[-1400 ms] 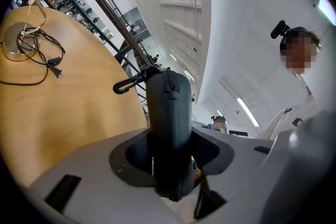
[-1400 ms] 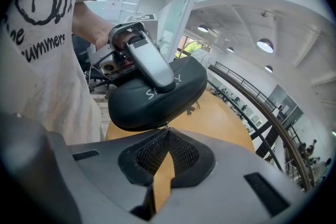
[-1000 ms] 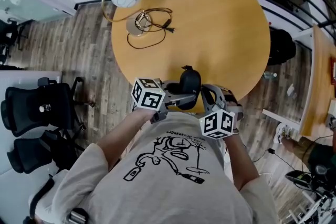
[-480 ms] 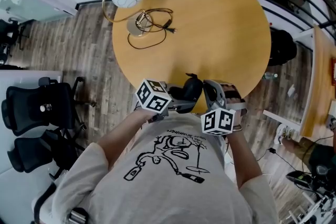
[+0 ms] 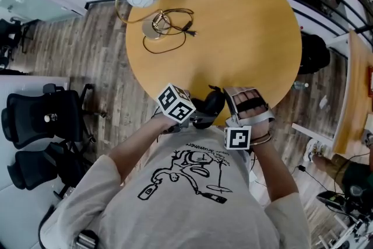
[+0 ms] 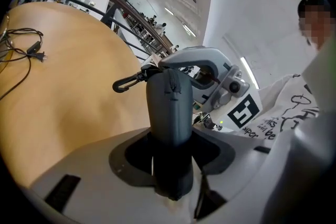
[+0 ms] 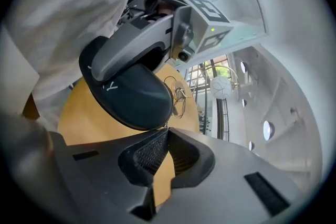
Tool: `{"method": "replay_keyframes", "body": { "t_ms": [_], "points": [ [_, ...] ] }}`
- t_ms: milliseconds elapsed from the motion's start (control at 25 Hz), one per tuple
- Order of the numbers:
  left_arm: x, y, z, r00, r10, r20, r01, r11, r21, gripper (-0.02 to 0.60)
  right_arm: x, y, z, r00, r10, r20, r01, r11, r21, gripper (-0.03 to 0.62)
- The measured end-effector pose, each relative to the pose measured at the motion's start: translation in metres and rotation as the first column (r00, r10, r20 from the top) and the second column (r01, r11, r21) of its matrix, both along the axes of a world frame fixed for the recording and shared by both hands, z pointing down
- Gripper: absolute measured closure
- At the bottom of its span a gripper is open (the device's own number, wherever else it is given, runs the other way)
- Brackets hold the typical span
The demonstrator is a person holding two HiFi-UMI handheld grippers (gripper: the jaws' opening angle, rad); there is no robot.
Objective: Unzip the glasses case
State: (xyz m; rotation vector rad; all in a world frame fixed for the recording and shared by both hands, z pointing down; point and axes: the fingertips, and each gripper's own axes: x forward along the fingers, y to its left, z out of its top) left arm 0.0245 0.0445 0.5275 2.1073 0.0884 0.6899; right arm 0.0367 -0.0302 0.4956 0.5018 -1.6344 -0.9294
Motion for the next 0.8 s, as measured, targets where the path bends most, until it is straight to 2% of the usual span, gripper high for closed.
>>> {"method": "replay_keyframes", "body": {
  "t_ms": [120,200,280,320,400,480,520,640,720,800],
  "points": [
    [-0.001,-0.001,0.006,1.0,0.006,0.019,-0.006,1.0,-0.003,0.385,-0.003,-0.002,0.005,0.996,-0.05,-0.08,0.053,0.998,0.041,0.572],
    [-0.002,-0.006,0.011,0.999,-0.002,0.038,0.001,1.0,0.022,0.382,-0.001,-0.006,0.011,0.997,-0.025,-0.068,0.025,1.0,0.012,0.572],
    [-0.003,-0.014,0.018,0.998,-0.03,0.05,0.027,0.998,0.057,0.374,0.005,-0.009,0.021,0.998,0.064,0.002,-0.063,0.994,-0.085,0.57],
    [-0.004,-0.019,0.023,0.997,-0.056,0.052,0.052,0.996,0.072,0.372,0.01,-0.011,0.026,0.991,0.126,0.045,-0.118,0.982,-0.144,0.569],
    [-0.006,-0.033,0.034,0.991,-0.124,0.051,0.119,0.989,0.092,0.368,0.022,-0.014,0.036,0.956,0.266,0.123,-0.228,0.94,-0.254,0.569],
    [-0.008,-0.047,0.05,0.979,-0.191,0.063,0.184,0.977,0.105,0.364,0.036,-0.013,0.046,0.892,0.414,0.181,-0.333,0.872,-0.358,0.569],
    [-0.009,-0.053,0.059,0.973,-0.216,0.08,0.206,0.972,0.115,0.362,0.042,-0.012,0.051,0.848,0.49,0.203,-0.38,0.828,-0.413,0.569],
    [-0.01,-0.069,0.093,0.956,-0.247,0.159,0.22,0.961,0.167,0.359,0.046,-0.005,0.056,0.685,0.667,0.292,-0.438,0.698,-0.567,0.569],
    [-0.008,-0.078,0.115,0.944,-0.252,0.212,0.21,0.956,0.204,0.357,0.04,-0.002,0.052,0.58,0.729,0.363,-0.411,0.647,-0.642,0.569],
    [-0.005,-0.088,0.135,0.932,-0.257,0.257,0.197,0.951,0.24,0.356,0.033,0.0,0.048,0.503,0.761,0.41,-0.375,0.619,-0.69,0.569]
  ]
}}
